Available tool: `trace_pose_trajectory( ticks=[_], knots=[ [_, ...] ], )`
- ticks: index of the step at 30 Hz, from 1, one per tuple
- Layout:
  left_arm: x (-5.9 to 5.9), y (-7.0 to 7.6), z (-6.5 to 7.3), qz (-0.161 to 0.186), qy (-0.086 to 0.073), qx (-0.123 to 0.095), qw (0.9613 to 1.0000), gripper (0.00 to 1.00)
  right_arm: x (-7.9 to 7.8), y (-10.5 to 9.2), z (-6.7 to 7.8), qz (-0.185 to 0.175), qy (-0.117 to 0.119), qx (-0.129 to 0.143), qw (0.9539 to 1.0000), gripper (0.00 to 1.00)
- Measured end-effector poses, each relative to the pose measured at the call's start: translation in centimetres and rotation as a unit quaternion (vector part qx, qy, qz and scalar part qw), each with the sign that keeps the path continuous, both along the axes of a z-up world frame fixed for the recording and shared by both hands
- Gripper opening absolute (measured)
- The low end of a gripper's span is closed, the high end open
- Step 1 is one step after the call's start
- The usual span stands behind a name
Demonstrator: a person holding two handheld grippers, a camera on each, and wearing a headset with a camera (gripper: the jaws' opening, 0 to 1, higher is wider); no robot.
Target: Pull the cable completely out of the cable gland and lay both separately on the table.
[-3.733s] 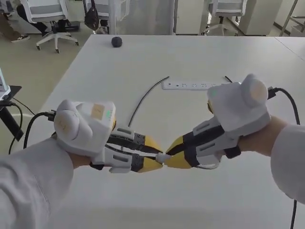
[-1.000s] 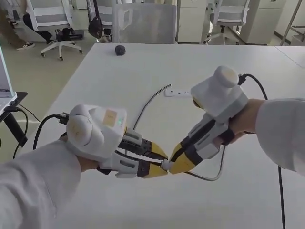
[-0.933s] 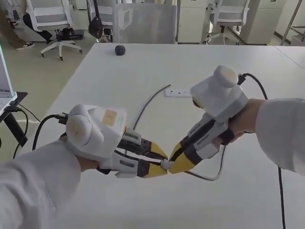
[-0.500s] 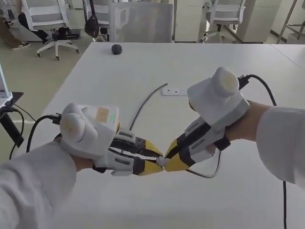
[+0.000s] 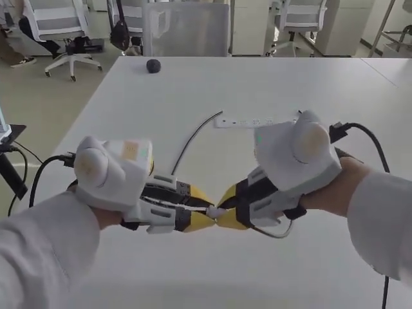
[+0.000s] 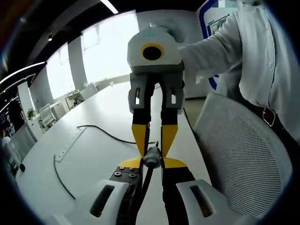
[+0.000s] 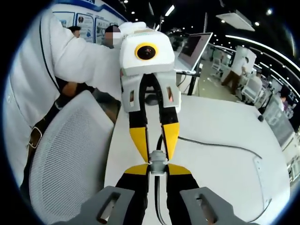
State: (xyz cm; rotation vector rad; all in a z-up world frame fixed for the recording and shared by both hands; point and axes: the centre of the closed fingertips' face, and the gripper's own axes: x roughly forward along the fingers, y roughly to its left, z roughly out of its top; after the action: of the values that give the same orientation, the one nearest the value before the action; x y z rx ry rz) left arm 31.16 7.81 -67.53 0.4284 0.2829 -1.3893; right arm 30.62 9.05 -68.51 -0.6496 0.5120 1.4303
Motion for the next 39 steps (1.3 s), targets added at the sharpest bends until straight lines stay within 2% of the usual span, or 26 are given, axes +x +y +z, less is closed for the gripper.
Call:
trace_pose_trajectory(
  ticks=[4,13,15,18,19,20,23,25,26,29,31,32,37,39],
  knots=[
    [0.0,0.0,0.1,0.002,0.001,-0.002,1.0000,0.15,0.0,0.1,0.0,0.004,-0.029,-0.005,0.9996,0.08],
    [-0.4,-0.3,0.1,-0.003,0.001,0.000,1.0000,0.15,-0.1,-0.1,0.0,0.008,-0.015,-0.010,0.9998,0.09],
    [-0.5,-0.4,0.2,-0.007,0.000,-0.001,1.0000,0.15,0.2,-0.4,0.0,0.003,-0.004,-0.012,0.9999,0.14],
    [-0.7,-0.4,0.2,-0.010,-0.002,0.004,0.9999,0.15,0.2,-0.5,0.6,-0.006,0.035,0.005,0.9993,0.27],
    [-0.8,-0.4,0.2,-0.011,-0.003,0.004,0.9999,0.15,0.2,-0.6,0.8,-0.002,0.045,0.008,0.9989,0.28],
    [-0.8,-0.4,0.3,-0.012,-0.003,0.004,0.9999,0.15,0.3,-0.7,0.9,0.002,0.048,0.008,0.9988,0.27],
    [-1.0,-0.4,0.5,-0.015,-0.005,0.001,0.9999,0.15,-0.5,-0.9,1.0,0.009,0.105,0.010,0.9944,0.27],
    [-1.2,-0.5,0.5,-0.018,-0.007,0.003,0.9998,0.15,-0.1,-0.8,1.1,0.013,0.103,0.013,0.9945,0.26],
    [-1.3,-0.5,0.5,-0.018,-0.007,0.003,0.9998,0.15,-0.2,-0.9,1.0,0.015,0.114,0.009,0.9934,0.25],
    [-1.4,-0.5,0.6,-0.019,-0.010,0.002,0.9998,0.15,-1.3,-0.8,1.0,0.026,0.164,0.008,0.9861,0.25],
    [-1.7,-0.5,0.8,-0.021,-0.011,0.000,0.9997,0.15,-1.1,-0.7,1.0,0.033,0.169,0.009,0.9850,0.23],
    [-1.8,-0.5,0.9,-0.023,-0.014,0.001,0.9996,0.15,-1.6,-0.7,0.9,0.034,0.194,0.005,0.9803,0.23],
    [-1.9,-0.5,1.0,-0.029,-0.017,0.002,0.9994,0.15,-1.3,-0.5,0.7,0.042,0.214,0.000,0.9759,0.20],
    [-1.9,-0.5,1.0,-0.030,-0.019,0.002,0.9994,0.15,-1.7,-0.4,0.8,0.045,0.226,-0.003,0.9732,0.19]
  ],
)
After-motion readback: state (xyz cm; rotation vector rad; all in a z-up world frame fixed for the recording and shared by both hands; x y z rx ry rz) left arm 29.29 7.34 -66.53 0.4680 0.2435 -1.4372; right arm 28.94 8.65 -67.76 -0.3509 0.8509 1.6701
